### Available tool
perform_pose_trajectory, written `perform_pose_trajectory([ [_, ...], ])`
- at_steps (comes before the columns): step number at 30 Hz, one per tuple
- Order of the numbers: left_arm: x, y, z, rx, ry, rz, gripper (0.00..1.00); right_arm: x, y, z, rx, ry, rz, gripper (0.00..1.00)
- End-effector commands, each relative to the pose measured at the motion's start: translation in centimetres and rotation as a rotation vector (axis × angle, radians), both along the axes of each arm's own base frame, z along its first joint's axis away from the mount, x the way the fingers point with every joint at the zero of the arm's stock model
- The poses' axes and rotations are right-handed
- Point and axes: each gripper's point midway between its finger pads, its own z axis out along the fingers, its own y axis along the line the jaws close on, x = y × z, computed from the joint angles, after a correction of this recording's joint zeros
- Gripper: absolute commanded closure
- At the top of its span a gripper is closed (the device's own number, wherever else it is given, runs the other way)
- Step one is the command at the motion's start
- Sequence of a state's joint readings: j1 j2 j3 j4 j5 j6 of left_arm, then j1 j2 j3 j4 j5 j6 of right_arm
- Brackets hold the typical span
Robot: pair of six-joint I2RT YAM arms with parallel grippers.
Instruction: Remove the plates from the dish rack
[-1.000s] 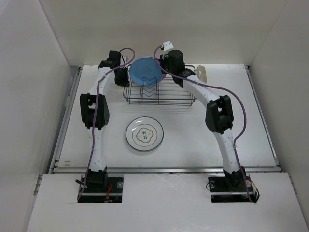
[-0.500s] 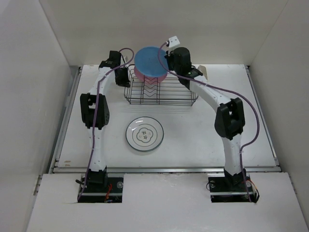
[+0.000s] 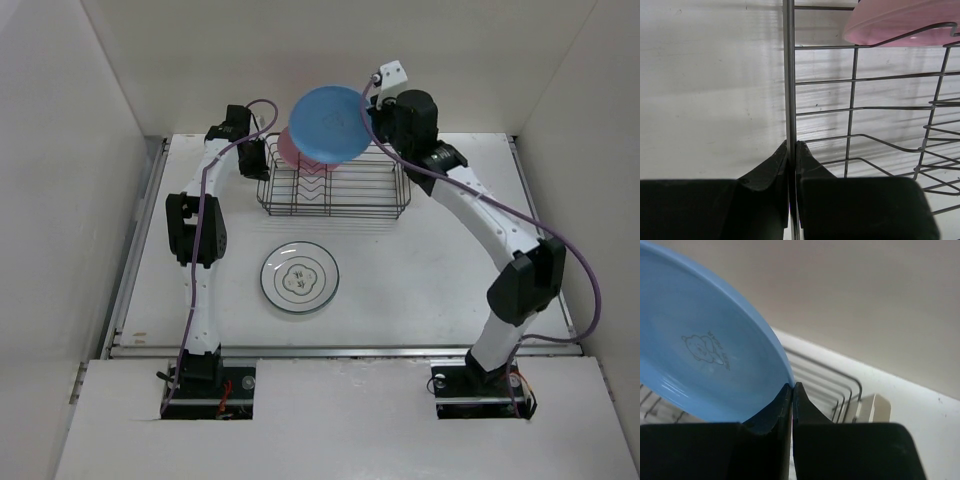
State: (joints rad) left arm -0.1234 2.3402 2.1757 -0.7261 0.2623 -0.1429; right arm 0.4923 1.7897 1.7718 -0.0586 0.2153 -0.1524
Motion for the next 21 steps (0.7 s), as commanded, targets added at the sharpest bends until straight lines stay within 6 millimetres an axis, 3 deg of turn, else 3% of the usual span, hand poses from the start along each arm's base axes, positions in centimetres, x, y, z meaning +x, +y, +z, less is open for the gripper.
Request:
perform_pose_trajectory([
  [1, -0.2, -1.0, 0.9, -0.017, -0.010, -0.034, 1.00, -5.6, 0.1, -0.4, -0.041, 0.143, 0.134, 1.00],
  [3, -0.1, -1.0, 0.9, -0.013, -0.013, -0.041, 1.00, -8.6, -0.4, -3.8, -0.075, 0.303, 0.176, 1.00],
  [6, -0.1, -1.0, 0.9, -0.013, -0.013, -0.041, 1.00, -13.5, -0.6, -7.0, -0.020, 0.455, 0.245, 1.00],
  [7, -0.3, -0.9, 0.6, -0.011, -0.004, -0.041, 1.00, -15.1, -1.2, -10.2, -0.023, 0.539, 0.240, 1.00],
  [8, -0.3, -0.9, 0.5, -0.007, -0.007, -0.049, 1.00, -16.4, -2.1, -9.7, 0.004, 0.532, 0.215, 1.00],
  [11, -0.7, -0.8, 0.4, -0.006, 0.002, -0.049, 1.00, -19.2, -5.1, -13.5, 0.037, 0.615, 0.081, 1.00],
  [13, -0.7, -0.8, 0.1, -0.006, 0.005, -0.049, 1.00, -20.1, -6.8, -15.7, 0.051, 0.654, -0.005, 1.00],
  [14, -0.7, -0.9, 0.1, -0.010, 0.008, -0.041, 1.00, -20.9, -8.0, -18.1, 0.028, 0.694, -0.063, 1.00],
  [16, -0.9, -0.9, -0.2, -0.009, 0.017, -0.041, 1.00, -21.2, -8.7, -20.1, 0.036, 0.740, -0.118, 1.00],
  [19, -1.2, -1.0, -0.1, -0.022, 0.023, -0.037, 1.00, -20.7, -8.5, -22.0, 0.007, 0.808, -0.137, 1.00],
  [21, -1.4, -1.0, -0.4, -0.021, 0.032, -0.037, 1.00, -20.0, -9.3, -23.0, -0.024, 0.846, -0.203, 1.00],
])
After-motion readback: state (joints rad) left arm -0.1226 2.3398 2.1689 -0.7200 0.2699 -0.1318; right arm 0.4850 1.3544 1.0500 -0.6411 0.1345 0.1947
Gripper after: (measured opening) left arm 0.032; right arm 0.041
